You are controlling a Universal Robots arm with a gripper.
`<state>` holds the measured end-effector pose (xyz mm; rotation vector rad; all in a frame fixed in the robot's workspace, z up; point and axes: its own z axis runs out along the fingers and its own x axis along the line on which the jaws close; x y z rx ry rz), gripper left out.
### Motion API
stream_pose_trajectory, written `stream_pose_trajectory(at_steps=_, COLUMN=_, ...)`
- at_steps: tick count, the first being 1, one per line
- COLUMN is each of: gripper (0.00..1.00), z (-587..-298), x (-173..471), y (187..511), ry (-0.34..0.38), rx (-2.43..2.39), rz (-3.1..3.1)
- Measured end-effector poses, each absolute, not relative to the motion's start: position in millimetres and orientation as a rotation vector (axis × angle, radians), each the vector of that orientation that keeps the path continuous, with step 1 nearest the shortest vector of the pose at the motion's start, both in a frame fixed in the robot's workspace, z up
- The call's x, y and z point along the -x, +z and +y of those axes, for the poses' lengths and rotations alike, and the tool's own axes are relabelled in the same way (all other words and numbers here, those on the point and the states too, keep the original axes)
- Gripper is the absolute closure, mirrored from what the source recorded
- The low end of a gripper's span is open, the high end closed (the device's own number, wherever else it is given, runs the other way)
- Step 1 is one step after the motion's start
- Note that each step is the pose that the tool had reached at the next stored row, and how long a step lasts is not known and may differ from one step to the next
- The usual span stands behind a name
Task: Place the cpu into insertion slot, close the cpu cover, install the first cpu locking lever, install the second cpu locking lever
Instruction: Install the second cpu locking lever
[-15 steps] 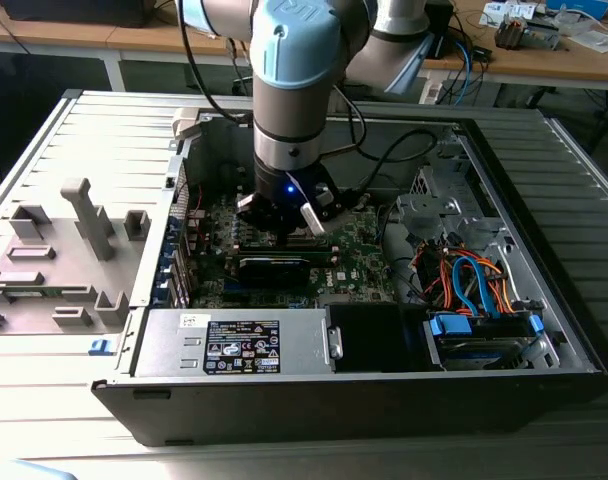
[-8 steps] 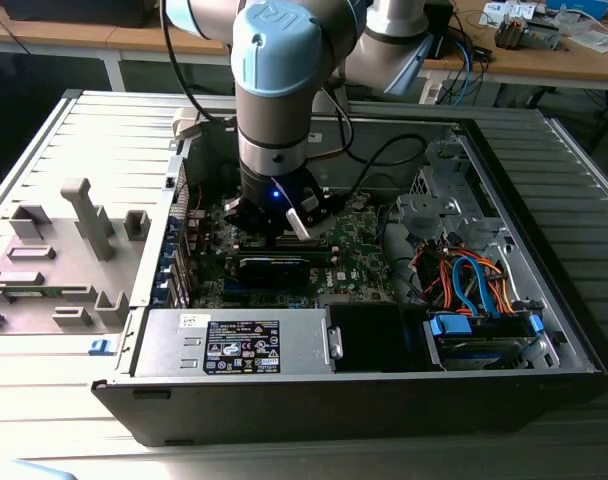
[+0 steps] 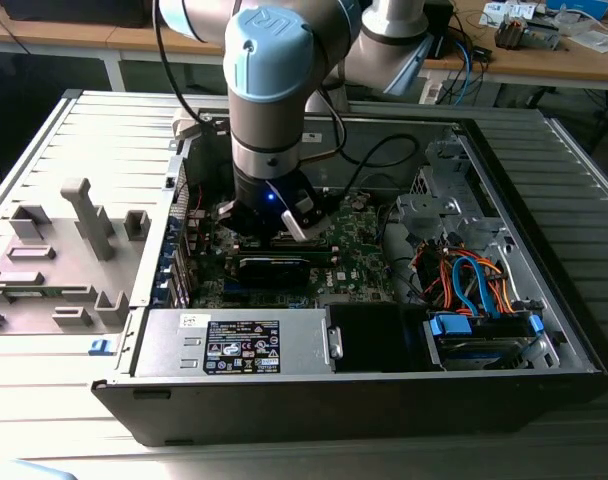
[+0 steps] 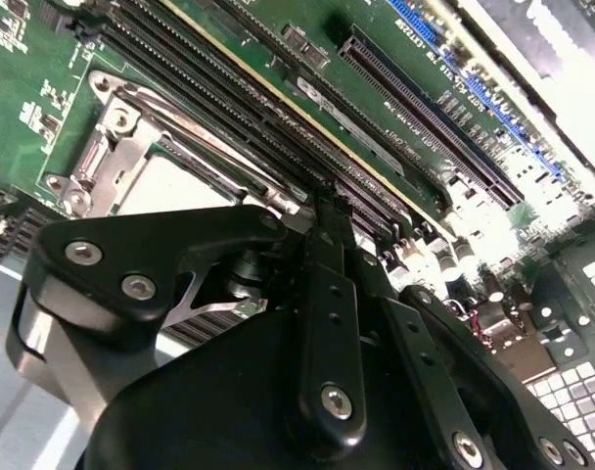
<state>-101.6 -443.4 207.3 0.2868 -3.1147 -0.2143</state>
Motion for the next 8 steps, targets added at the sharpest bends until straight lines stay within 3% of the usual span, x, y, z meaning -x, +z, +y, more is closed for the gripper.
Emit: stream_pose_trajectory(at_steps=8, gripper=0.89, z=-442.7, x=101.7, y=205.2, ry=-0.224, rx=-0.446, rz=-3.089)
